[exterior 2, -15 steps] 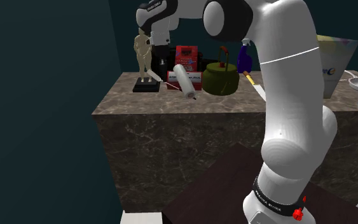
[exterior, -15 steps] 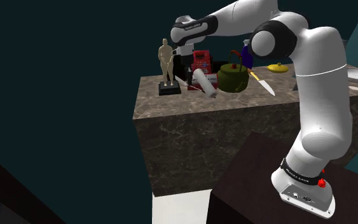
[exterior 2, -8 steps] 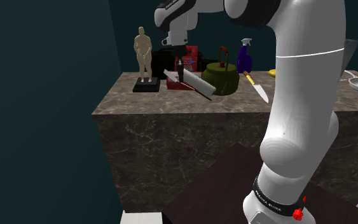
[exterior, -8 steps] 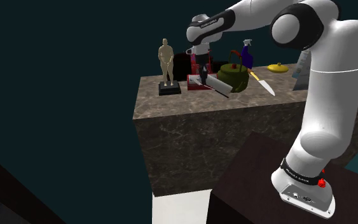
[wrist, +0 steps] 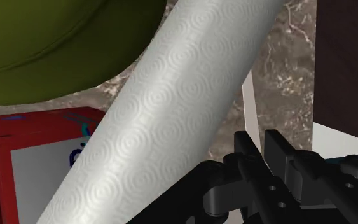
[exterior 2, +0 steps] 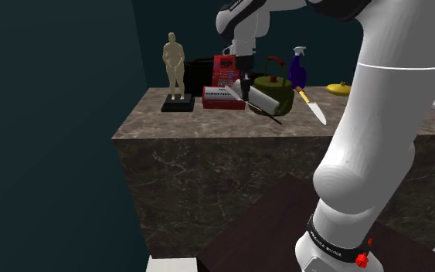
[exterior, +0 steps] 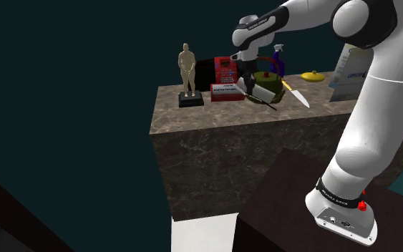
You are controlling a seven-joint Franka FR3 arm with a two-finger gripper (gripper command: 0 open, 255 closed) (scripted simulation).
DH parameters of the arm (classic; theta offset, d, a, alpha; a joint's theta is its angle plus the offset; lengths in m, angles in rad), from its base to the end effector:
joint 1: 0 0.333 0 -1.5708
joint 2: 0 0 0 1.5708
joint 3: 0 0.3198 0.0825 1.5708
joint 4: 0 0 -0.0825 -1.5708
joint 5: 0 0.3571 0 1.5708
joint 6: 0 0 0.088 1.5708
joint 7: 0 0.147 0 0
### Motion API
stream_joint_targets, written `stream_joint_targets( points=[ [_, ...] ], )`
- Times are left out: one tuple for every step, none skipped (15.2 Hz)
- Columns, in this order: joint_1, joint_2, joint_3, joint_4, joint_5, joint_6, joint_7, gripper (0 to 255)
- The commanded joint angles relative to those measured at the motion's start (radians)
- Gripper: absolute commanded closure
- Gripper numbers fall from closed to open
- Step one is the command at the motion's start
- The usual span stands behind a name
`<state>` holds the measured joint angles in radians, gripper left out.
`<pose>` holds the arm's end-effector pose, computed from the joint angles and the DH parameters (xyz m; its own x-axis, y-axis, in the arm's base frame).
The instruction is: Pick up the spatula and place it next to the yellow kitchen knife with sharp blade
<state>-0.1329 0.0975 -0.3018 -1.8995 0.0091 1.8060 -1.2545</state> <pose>0.4830 -0.2197 0.4120 0.6786 0.7304 -0.0773 0.7129 -0.6804 -0.1698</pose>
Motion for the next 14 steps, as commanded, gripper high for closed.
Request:
stream_joint_targets(
  points=[
    [-0.021,-0.034,-0.020,-0.043,-0.018,0.010,-0.034,255],
    [-0.031,-0.051,-0.030,-0.064,-0.027,0.015,-0.050,255],
    [-0.041,-0.067,-0.040,-0.083,-0.036,0.019,-0.067,255],
    [-0.051,-0.082,-0.050,-0.100,-0.045,0.023,-0.084,255],
    [-0.062,-0.096,-0.060,-0.117,-0.054,0.027,-0.101,255],
    [-0.073,-0.110,-0.071,-0.133,-0.063,0.031,-0.119,255],
    [-0.084,-0.123,-0.082,-0.147,-0.072,0.034,-0.136,255],
    [-0.095,-0.135,-0.093,-0.160,-0.081,0.037,-0.154,255],
    [-0.106,-0.146,-0.104,-0.172,-0.090,0.040,-0.173,255],
    [-0.118,-0.156,-0.115,-0.183,-0.099,0.043,-0.192,255],
    [-0.129,-0.165,-0.127,-0.193,-0.108,0.046,-0.211,255],
    [-0.136,-0.171,-0.134,-0.198,-0.113,0.047,-0.223,255],
    [-0.137,-0.166,-0.134,-0.207,-0.112,0.061,-0.223,255],
    [-0.137,-0.161,-0.135,-0.216,-0.111,0.074,-0.224,255]
  ],
)
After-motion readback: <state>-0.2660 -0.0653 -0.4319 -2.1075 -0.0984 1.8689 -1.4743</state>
